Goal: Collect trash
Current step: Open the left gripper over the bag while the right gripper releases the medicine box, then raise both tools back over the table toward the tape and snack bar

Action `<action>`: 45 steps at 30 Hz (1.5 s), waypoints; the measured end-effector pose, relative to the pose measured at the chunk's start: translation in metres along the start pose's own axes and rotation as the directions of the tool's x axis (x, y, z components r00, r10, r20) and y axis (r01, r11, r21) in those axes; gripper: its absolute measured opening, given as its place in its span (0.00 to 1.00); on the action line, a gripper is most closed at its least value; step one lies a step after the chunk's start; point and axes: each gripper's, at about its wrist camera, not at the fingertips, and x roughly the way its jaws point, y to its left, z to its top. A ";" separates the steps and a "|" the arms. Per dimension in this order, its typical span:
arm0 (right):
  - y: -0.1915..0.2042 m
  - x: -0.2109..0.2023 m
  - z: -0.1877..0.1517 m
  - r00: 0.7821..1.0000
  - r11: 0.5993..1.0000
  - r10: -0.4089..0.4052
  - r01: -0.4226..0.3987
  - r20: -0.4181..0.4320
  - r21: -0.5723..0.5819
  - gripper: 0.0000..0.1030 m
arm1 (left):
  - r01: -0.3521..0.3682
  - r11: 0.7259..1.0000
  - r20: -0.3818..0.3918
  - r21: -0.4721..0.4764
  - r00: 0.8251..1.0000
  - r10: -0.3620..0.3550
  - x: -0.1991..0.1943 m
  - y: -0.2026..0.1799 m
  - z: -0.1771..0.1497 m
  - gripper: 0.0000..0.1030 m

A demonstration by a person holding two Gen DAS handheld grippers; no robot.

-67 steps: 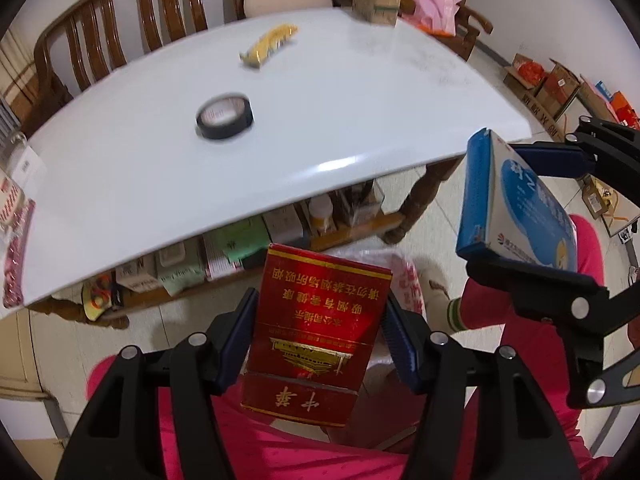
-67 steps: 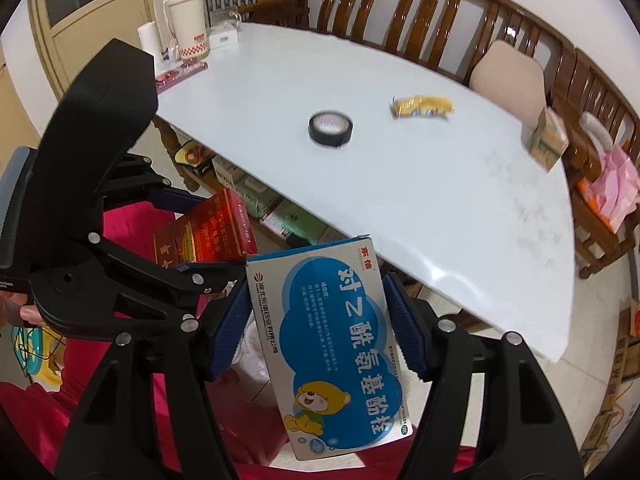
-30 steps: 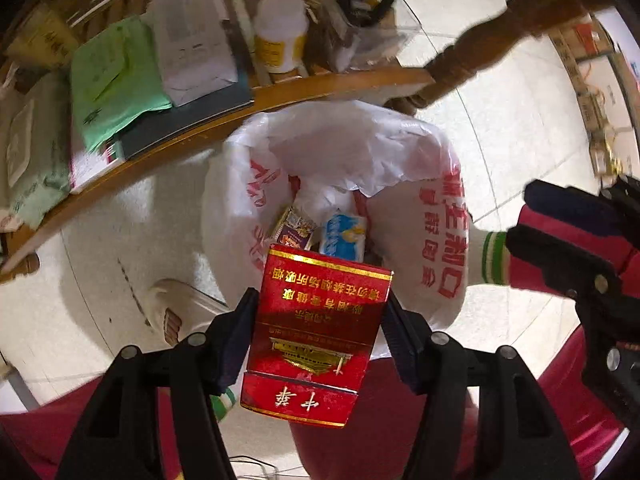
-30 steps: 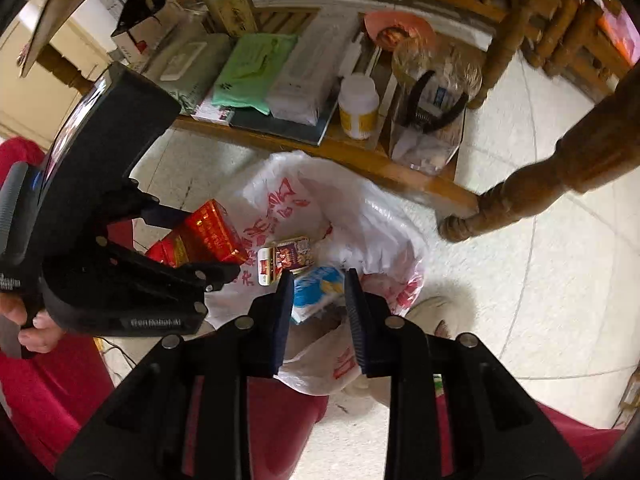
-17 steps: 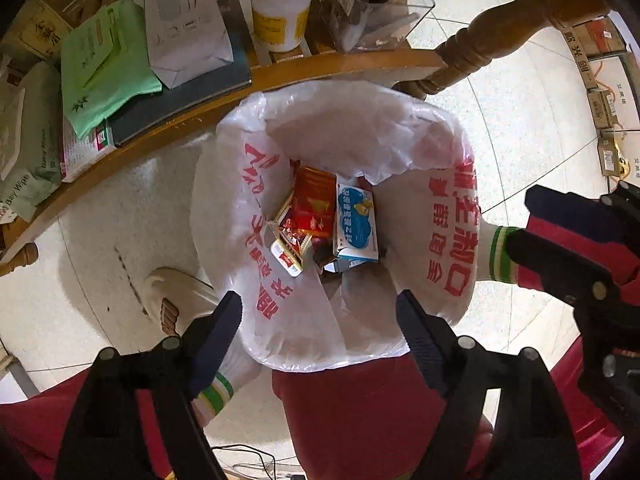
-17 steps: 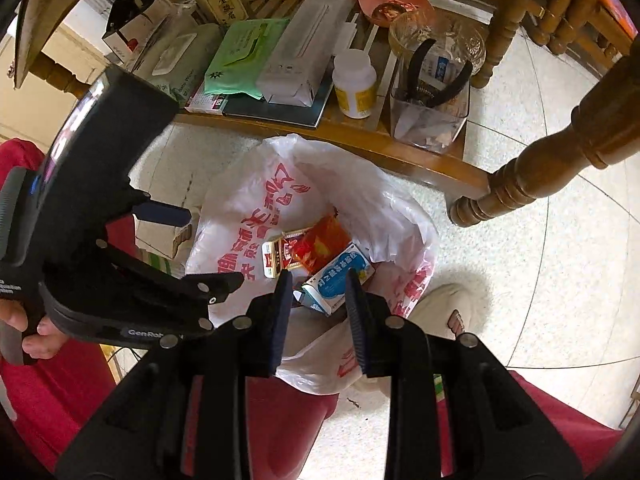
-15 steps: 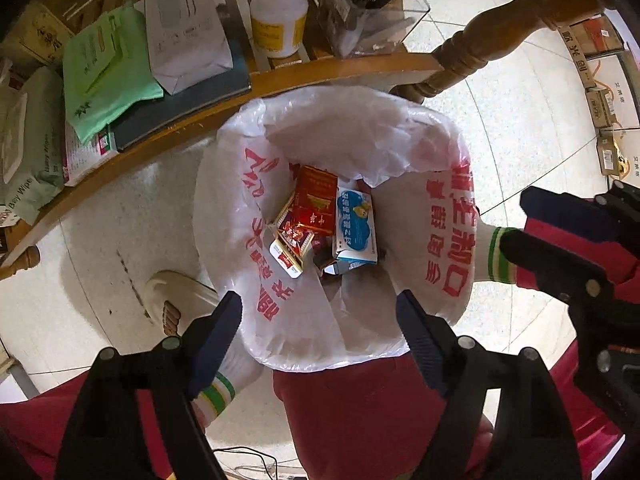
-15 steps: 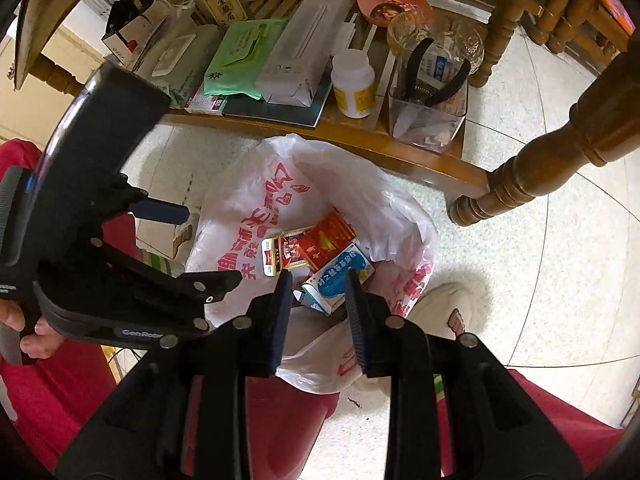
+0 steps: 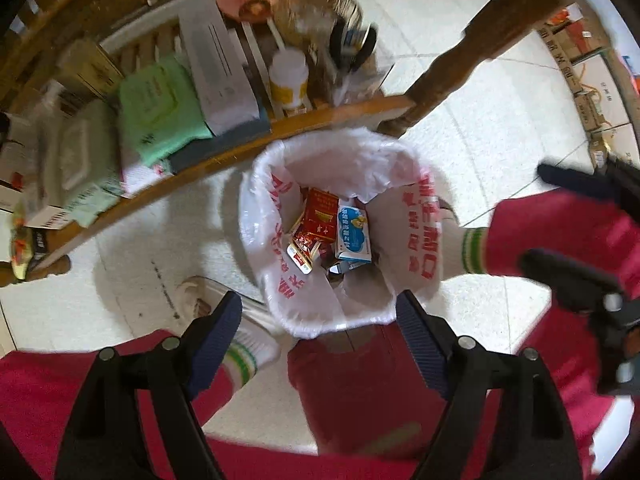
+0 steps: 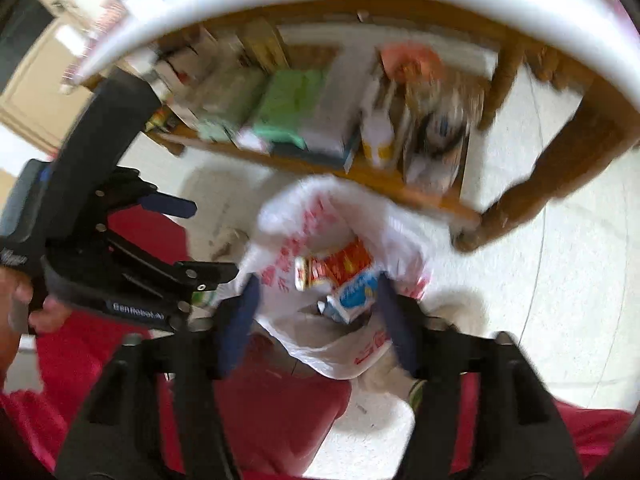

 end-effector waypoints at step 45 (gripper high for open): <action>0.053 -0.227 0.283 0.973 0.529 0.032 0.176 0.227 -0.830 0.94 | -0.081 0.996 0.057 0.035 0.995 0.079 -0.238 0.098 0.138 0.92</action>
